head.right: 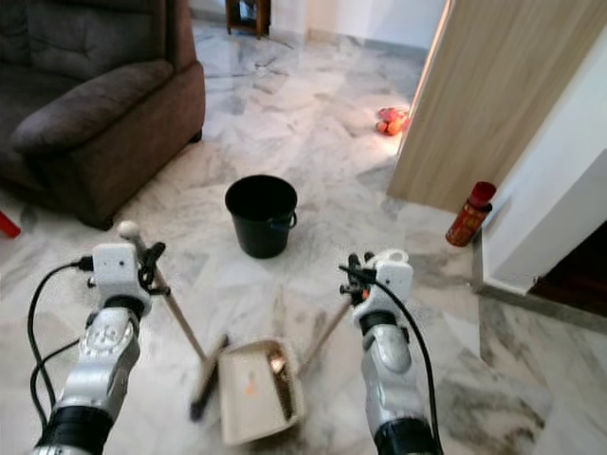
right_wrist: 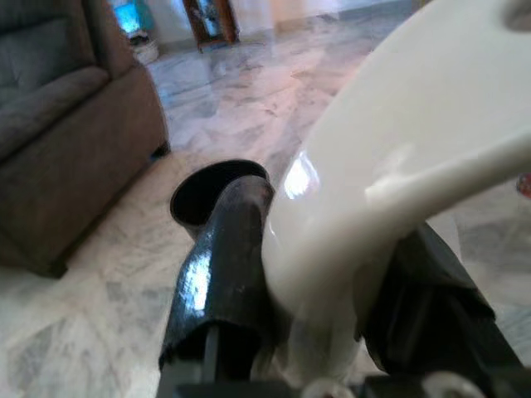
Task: Sweep floor
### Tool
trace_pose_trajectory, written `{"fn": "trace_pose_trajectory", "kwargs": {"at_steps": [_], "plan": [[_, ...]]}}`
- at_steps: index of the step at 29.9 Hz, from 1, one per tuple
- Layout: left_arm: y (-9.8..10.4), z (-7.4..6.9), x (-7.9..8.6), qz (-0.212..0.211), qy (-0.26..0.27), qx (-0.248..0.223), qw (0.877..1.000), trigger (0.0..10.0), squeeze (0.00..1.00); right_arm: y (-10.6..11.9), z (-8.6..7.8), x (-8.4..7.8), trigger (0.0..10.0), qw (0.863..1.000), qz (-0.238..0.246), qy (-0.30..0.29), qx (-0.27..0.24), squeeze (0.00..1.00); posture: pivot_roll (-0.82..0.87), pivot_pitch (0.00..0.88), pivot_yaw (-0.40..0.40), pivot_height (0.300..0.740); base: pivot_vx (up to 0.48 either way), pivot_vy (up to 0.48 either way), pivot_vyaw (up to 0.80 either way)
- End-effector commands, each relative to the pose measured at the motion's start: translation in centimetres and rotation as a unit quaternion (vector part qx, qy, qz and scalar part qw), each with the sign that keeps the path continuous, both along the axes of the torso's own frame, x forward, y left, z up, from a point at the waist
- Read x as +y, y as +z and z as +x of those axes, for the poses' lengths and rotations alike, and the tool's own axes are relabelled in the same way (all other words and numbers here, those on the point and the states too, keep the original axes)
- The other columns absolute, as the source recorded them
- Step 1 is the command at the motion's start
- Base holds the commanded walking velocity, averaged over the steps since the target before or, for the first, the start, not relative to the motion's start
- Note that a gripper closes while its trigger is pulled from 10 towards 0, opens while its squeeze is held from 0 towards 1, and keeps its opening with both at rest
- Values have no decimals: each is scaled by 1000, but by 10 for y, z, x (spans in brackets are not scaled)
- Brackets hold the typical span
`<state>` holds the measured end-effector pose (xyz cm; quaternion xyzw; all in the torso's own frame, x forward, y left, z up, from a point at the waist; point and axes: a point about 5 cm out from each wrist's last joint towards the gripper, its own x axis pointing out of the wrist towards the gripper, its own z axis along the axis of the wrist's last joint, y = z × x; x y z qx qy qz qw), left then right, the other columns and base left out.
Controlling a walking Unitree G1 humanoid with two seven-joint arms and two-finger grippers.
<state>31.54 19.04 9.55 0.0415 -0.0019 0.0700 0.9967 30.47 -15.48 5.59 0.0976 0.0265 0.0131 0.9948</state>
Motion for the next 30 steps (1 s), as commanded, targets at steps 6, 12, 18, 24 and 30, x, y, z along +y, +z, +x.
{"fn": "trace_pose_trajectory", "kwargs": {"at_steps": [6, 12, 18, 24, 30], "plan": [[10, 8, 0, -1, -2, -17, 1000, 10000, 0, 18, 12, -5, 10000, 999, -6, -9, -32, 0, -59, 41, -18, 740, 286, 0, 0], [14, 12, -3, -2, -15, -26, 1000, 10000, 0, 15, 13, -10, 10000, 999, -12, -17, -24, 0, -55, 28, -17, 740, 189, 0, 0], [16, 12, -8, -6, -33, -35, 999, 10000, 0, 13, 14, -12, 10000, 1000, -17, -18, -19, 0, -49, 28, -17, 740, 0, 0, 0], [15, 12, -7, -6, -38, -32, 999, 10000, 0, 12, 13, -13, 10000, 999, -19, -22, -17, 0, -48, 34, -12, 740, 0, 0, 0], [14, 11, -7, -5, -41, -30, 999, 10000, 0, 11, 12, -16, 10000, 999, -18, -32, -19, 0, -45, 33, -10, 740, 0, 0, 0]]}}
